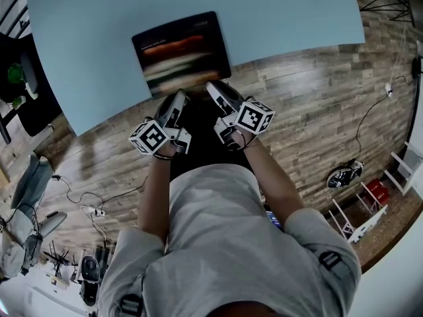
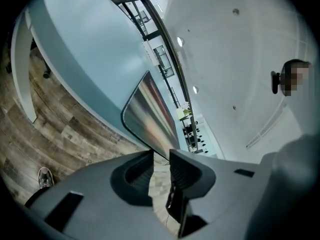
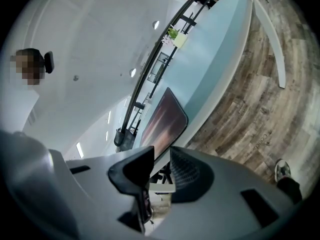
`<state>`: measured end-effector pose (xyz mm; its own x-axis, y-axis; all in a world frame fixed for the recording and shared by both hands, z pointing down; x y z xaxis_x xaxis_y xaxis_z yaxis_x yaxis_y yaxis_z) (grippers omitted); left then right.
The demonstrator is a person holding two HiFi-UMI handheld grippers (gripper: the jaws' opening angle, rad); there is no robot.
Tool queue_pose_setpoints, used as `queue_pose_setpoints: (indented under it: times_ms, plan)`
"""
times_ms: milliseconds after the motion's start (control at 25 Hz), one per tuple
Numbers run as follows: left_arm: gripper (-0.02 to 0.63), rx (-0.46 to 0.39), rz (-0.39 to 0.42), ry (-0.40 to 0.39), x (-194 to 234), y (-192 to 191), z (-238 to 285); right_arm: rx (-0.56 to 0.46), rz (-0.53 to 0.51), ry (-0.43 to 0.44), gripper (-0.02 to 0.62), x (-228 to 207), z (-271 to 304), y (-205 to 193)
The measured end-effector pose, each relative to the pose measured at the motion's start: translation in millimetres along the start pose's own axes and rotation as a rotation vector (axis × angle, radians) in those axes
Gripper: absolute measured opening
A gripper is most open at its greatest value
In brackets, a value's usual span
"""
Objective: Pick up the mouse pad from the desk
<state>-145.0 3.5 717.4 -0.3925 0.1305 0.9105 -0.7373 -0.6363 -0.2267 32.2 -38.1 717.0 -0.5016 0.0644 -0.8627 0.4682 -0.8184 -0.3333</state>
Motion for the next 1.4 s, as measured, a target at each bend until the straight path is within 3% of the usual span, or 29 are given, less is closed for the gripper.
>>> queue_pose_setpoints:
  times_ms: [280, 520, 680, 1400]
  plan:
    - [0.103, 0.001, 0.017, 0.015, -3.2, 7.7, 3.6, -0.008, 0.002, -0.017, 0.086, 0.3, 1.4, 7.1]
    - [0.069, 0.020, 0.040, 0.050, -3.7, 7.7, 3.3, 0.009, -0.106, -0.052, 0.049, 6.1, 2.5, 9.3]
    - [0.050, 0.036, 0.047, 0.049, -8.7, 8.9, 2.1, 0.009, -0.123, -0.053, 0.025, 10.8, 1.7, 9.6]
    - [0.025, 0.043, 0.172, 0.068, -36.2, 41.5, -10.5, -0.018, -0.279, -0.058, 0.018, 61.2, 4.4, 15.0]
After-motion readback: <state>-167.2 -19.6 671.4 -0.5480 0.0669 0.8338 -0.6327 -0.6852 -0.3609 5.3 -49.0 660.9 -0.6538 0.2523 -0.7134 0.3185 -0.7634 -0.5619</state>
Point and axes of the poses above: the fingertips, and each gripper's own axes: z forward along the fingers, x to its left, y out of its top, the point moved 6 cm from there along -z, backward along the fingers, and after that the axes turned 1 degree about -z, right-handed, at the moved point
